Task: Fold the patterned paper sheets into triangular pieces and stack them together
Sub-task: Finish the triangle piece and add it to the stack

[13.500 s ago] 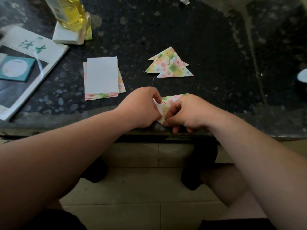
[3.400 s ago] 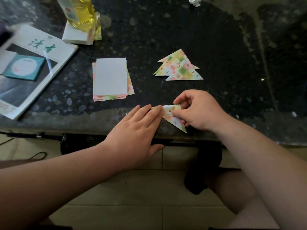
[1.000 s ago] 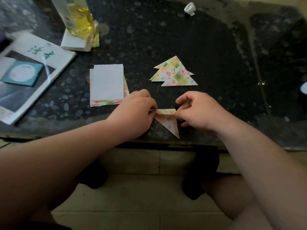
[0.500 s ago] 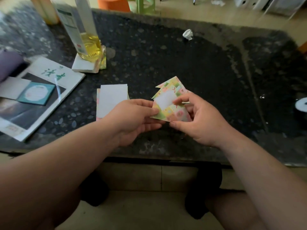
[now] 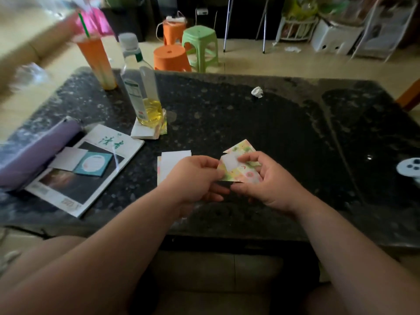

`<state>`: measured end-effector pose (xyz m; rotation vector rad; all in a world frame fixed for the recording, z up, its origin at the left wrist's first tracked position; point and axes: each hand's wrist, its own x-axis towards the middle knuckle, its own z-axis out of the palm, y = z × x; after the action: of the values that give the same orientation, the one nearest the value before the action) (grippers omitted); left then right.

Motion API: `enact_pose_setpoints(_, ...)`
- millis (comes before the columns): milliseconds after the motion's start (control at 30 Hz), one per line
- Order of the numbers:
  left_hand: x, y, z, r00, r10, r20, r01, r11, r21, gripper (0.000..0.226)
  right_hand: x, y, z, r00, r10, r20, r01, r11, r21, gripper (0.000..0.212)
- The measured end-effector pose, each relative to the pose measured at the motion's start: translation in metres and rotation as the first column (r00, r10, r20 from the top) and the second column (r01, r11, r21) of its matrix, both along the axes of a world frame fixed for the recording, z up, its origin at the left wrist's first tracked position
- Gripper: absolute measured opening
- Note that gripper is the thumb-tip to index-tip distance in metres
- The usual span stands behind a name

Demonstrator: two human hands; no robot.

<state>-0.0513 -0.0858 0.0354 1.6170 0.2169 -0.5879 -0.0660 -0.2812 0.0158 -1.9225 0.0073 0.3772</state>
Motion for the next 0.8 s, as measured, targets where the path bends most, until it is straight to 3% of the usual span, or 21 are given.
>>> enact_pose_setpoints(233, -0.010, 0.011, 0.000, 0.999, 0.014, 0.029, -0.013, 1.000, -0.022, 0.017, -0.011, 0.005, 0.022, 0.998, 0.049, -0.039, -0.050, 0.998, -0.023, 0.082)
enact_pose_setpoints(500, 0.002, 0.023, 0.012, 0.998, 0.004, 0.056, 0.002, 0.995, -0.103, 0.024, -0.014, 0.016, 0.042, 0.994, -0.076, 0.082, 0.089, 0.982, -0.168, 0.051)
enact_pose_setpoints(667, 0.008, 0.034, 0.017, 0.999, -0.032, -0.006, 0.030, 0.976, -0.216, 0.018, -0.021, 0.023, 0.033, 0.950, -0.111, 0.291, 0.155, 0.979, -0.130, 0.069)
enact_pose_setpoints(800, 0.016, 0.036, 0.016, 0.995, -0.055, -0.089, 0.026, 0.952, -0.304, 0.011, -0.019, 0.023, 0.029, 0.941, -0.034, 0.338, 0.083, 0.988, -0.131, 0.080)
